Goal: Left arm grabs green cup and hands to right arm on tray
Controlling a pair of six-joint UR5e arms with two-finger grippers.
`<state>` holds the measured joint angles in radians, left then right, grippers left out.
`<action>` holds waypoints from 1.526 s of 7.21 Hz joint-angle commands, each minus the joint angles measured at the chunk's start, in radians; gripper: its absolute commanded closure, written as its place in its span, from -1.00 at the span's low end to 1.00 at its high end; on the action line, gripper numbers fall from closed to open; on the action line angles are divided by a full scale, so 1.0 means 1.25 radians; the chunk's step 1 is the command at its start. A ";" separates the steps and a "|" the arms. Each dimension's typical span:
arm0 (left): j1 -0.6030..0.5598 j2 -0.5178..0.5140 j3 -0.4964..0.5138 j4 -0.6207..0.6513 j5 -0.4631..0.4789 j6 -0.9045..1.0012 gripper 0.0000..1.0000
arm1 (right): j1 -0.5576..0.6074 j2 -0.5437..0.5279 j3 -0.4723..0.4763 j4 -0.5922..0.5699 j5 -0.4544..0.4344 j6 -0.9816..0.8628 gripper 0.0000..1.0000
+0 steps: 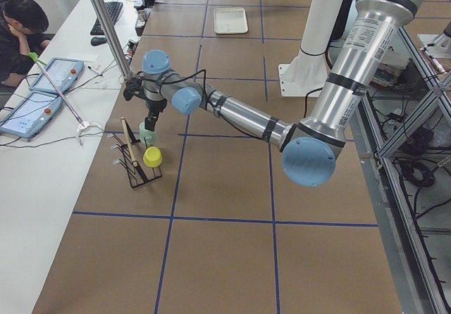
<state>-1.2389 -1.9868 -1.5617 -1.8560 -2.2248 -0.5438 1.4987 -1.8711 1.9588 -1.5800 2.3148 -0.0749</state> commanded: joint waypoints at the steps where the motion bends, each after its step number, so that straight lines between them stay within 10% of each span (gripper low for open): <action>1: 0.062 -0.083 0.103 -0.071 0.158 -0.089 -1.00 | 0.000 0.001 -0.001 0.000 -0.001 0.000 -1.00; 3: 0.085 -0.114 0.234 -0.196 0.197 -0.104 -1.00 | 0.000 0.001 -0.004 0.000 -0.001 0.000 -1.00; 11: 0.126 -0.103 0.244 -0.198 0.196 -0.138 -1.00 | 0.000 0.001 -0.004 0.000 -0.001 0.000 -1.00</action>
<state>-1.0821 -2.1169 -1.2568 -2.1032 -1.9814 -0.7157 1.4987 -1.8699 1.9543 -1.5800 2.3133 -0.0751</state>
